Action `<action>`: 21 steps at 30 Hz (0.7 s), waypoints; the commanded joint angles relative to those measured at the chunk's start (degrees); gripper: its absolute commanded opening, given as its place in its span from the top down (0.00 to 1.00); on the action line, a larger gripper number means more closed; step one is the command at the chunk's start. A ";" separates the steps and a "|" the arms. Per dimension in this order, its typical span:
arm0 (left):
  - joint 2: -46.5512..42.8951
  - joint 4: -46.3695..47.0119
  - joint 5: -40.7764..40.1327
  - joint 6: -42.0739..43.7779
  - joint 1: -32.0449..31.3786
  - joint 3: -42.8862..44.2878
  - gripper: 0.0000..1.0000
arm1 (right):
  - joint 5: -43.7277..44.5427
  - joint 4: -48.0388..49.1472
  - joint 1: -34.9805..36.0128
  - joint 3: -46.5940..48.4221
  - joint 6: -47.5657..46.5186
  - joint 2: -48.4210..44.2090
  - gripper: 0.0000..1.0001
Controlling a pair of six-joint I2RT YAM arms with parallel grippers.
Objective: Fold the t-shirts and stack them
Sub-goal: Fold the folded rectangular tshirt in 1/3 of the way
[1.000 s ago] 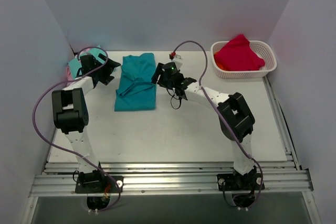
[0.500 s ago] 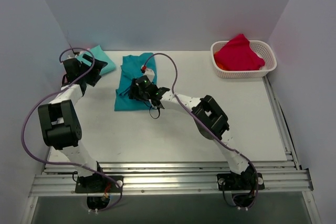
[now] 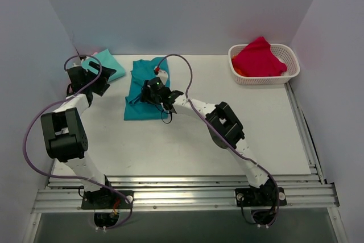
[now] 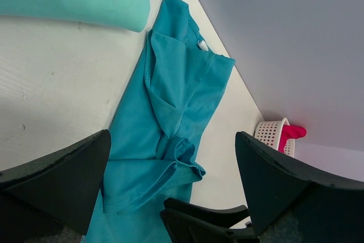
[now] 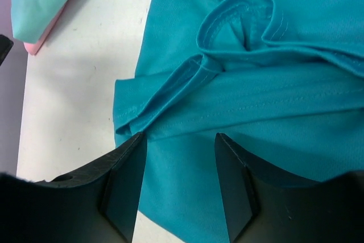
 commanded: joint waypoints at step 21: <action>0.30 5.28 1.31 -0.13 0.98 -0.25 0.00 | -2.28 -0.86 -0.93 2.54 0.91 1.44 0.52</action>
